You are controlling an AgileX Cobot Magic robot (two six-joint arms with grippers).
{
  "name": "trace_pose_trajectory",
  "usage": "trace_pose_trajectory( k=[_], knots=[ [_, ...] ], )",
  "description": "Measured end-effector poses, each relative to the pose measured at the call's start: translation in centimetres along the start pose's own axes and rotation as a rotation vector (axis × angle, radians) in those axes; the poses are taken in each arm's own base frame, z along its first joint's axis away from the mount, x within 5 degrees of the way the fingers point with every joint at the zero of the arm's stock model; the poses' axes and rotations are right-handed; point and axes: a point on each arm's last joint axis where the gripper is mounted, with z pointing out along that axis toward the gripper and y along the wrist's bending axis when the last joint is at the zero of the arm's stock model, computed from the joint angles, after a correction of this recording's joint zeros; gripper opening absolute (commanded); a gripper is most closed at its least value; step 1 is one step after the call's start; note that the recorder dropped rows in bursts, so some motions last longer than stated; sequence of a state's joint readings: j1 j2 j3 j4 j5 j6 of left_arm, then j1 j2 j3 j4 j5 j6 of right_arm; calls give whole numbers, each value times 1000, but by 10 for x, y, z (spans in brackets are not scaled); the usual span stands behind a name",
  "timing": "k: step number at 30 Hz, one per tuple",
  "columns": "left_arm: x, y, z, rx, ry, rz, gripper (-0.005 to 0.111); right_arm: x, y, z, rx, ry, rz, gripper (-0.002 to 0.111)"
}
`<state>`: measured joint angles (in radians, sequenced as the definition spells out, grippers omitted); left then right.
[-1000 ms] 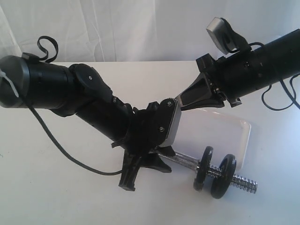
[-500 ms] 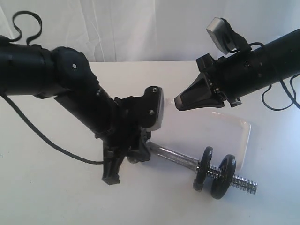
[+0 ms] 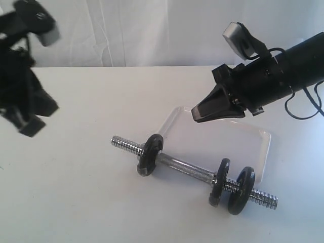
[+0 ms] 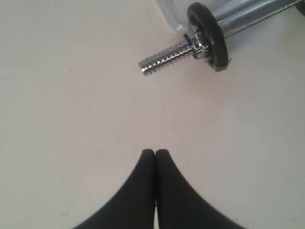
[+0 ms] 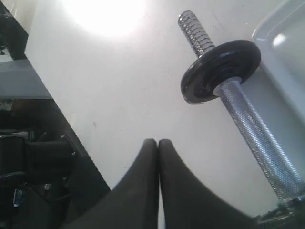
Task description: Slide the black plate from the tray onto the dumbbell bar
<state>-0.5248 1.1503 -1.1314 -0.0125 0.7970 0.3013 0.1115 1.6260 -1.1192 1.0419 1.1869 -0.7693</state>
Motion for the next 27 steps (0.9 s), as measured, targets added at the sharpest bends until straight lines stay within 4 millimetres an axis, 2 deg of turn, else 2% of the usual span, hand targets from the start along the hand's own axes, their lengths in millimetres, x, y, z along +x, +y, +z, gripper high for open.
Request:
trace_pose_trajectory(
  k=[3, 6, 9, 11, 13, 17, 20, 23, 27],
  knots=[
    [29, -11, -50, -82, -59, -85, 0, 0, 4, -5, 41, -25, -28, 0],
    [65, -28, -99, -142, -192, -210, 0, 4, 17, -18, 102, -82, -83, 0],
    [104, -47, -135, -174, -367, -322, 0, 14, 35, -36, 193, -167, -158, 0],
    [128, -58, -149, -187, -470, -367, 0, 27, 47, -48, 267, -236, -211, 0],
    [151, -67, -155, -201, -552, -387, 0, 45, 57, -59, 348, -301, -251, 0],
    [178, -76, -142, -218, -621, -446, 0, 80, 66, -76, 502, -434, -288, 0],
    [184, -74, -122, -232, -602, -491, 0, 103, 75, -87, 574, -545, -335, 0],
    [185, -75, -106, -194, -576, -545, 0, 118, 88, -96, 596, -621, -384, 0],
    [185, -77, -101, -169, -565, -566, 0, 130, 102, -105, 602, -687, -435, 0]
  ],
)
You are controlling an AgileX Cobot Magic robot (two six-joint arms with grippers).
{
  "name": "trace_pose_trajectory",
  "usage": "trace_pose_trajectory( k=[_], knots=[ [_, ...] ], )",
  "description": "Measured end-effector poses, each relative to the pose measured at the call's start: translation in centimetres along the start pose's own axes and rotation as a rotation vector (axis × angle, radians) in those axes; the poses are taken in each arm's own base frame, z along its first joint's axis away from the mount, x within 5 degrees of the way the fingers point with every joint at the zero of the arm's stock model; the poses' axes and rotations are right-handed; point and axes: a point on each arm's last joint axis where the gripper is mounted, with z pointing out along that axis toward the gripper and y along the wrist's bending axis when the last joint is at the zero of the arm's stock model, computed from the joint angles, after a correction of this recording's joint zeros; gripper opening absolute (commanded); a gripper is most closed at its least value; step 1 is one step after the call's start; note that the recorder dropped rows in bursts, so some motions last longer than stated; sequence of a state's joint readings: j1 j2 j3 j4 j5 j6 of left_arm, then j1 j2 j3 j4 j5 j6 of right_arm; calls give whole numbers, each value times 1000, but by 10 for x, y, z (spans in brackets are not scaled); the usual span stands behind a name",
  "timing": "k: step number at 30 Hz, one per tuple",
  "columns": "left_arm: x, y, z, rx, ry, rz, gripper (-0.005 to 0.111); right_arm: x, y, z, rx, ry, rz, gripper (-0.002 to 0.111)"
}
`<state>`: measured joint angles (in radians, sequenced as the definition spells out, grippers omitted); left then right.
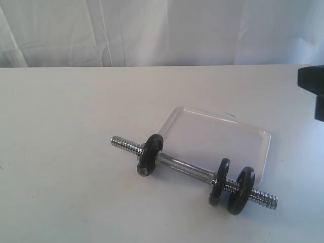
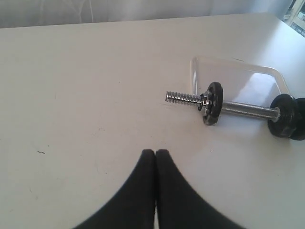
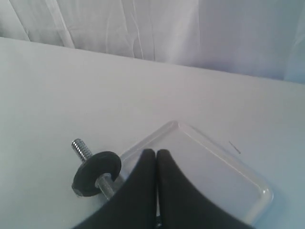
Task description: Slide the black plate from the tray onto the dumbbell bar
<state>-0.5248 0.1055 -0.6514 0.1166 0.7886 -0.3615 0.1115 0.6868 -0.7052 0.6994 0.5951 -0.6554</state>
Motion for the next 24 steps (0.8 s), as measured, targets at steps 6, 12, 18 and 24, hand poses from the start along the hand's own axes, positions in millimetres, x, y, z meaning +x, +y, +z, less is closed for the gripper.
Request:
trace_pose_trajectory(
  k=[6, 12, 18, 24],
  knots=[
    [0, -1, 0, 7, -2, -4, 0, -3, 7, -19, 5, -74, -28, 0],
    [0, -1, 0, -1, -7, -8, 0, -3, 9, -24, 5, -92, -35, 0],
    [0, 0, -1, -212, -45, -90, 0, -3, 9, -24, 6, -92, -34, 0],
    [6, -4, -9, -479, -144, -185, 0, -3, 9, -24, 7, -92, -35, 0]
  ],
)
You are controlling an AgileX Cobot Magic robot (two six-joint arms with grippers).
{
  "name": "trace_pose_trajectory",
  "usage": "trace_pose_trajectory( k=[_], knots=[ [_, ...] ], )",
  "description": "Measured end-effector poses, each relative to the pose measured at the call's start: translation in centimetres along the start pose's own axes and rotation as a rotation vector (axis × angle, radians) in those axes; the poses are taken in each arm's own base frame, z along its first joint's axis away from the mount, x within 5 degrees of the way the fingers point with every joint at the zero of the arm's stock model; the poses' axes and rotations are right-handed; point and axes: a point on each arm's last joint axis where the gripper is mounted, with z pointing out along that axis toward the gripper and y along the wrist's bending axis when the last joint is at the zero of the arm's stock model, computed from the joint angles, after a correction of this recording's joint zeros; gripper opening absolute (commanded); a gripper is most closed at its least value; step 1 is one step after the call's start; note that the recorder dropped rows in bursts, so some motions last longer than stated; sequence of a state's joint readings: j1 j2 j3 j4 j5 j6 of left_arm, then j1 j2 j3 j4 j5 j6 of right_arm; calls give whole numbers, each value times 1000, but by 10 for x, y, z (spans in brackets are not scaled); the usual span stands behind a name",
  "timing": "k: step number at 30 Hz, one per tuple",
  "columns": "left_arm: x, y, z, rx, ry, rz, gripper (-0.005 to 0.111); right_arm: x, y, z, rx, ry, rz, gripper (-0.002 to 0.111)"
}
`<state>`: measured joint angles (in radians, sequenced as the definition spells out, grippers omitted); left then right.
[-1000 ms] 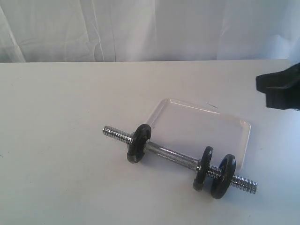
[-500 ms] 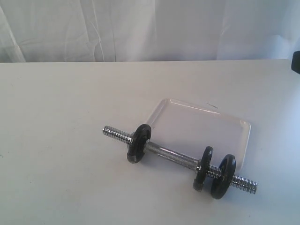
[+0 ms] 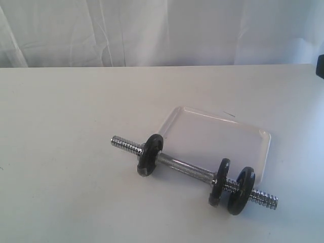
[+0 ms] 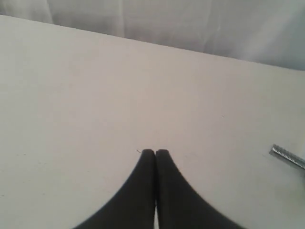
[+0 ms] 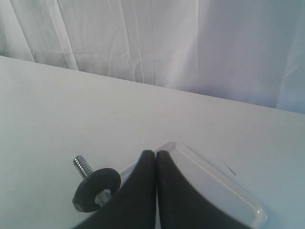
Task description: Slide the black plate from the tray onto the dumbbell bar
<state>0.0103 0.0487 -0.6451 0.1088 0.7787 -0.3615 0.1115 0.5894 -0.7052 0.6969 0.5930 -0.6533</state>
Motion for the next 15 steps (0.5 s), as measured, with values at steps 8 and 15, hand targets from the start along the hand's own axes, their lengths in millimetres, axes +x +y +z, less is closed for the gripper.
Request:
trace_pose_trajectory(
  k=[8, 15],
  knots=[
    [8, 3, -3, 74, -6, 22, 0, 2, 0, 0, 0, 2, 0, 0],
    [8, 3, -1, 89, -4, 45, 0, 2, 0, 0, 0, 2, 0, 0]
  ],
)
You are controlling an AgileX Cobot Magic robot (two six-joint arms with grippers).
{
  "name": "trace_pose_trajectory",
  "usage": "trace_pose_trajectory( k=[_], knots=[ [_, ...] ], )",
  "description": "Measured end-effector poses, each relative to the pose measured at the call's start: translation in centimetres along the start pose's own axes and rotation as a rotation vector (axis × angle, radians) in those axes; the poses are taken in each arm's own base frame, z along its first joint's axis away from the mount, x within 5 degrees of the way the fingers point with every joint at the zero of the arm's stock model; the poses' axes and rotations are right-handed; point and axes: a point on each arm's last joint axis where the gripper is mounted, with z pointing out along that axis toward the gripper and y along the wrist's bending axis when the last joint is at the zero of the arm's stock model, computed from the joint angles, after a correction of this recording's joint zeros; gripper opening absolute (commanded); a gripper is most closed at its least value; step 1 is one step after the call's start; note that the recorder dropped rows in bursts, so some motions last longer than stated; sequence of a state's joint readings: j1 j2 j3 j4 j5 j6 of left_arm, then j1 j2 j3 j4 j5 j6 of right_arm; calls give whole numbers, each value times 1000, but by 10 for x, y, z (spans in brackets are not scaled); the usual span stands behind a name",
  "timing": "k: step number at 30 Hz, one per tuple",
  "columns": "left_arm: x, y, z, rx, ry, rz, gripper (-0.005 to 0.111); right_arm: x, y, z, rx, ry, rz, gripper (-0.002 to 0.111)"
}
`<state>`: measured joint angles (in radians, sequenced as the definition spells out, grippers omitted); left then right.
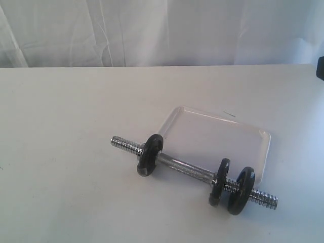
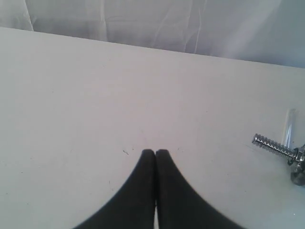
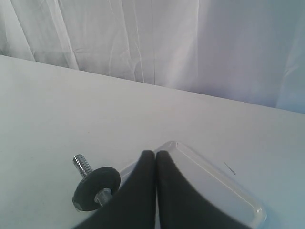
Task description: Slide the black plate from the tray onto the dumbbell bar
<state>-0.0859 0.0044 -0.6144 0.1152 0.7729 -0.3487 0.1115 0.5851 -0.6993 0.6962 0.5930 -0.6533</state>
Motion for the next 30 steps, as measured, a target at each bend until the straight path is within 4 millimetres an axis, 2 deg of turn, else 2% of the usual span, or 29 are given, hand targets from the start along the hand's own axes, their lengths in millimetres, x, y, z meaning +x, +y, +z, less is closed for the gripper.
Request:
trace_pose_trajectory(
  k=[2, 4, 5, 6, 9, 13, 18, 30],
  knots=[
    [3, 0, 12, 8, -52, 48, 0, 0, 0, 0, 0, 0, 0, 0],
    [11, -3, 37, 55, -175, 94, 0, 0, 0, 0, 0, 0, 0, 0],
    [23, -3, 53, 77, -218, 105, 0, 0, 0, 0, 0, 0, 0, 0],
    [30, -2, 60, 83, -225, 104, 0, 0, 0, 0, 0, 0, 0, 0],
    [63, 2, 83, 84, -165, 97, 0, 0, 0, 0, 0, 0, 0, 0],
    [100, 7, 99, 77, -56, 86, 0, 0, 0, 0, 0, 0, 0, 0],
    [115, 9, 102, 75, 48, 136, 0, 0, 0, 0, 0, 0, 0, 0],
    [116, 9, 102, 63, 53, 147, 0, 0, 0, 0, 0, 0, 0, 0]
  ],
)
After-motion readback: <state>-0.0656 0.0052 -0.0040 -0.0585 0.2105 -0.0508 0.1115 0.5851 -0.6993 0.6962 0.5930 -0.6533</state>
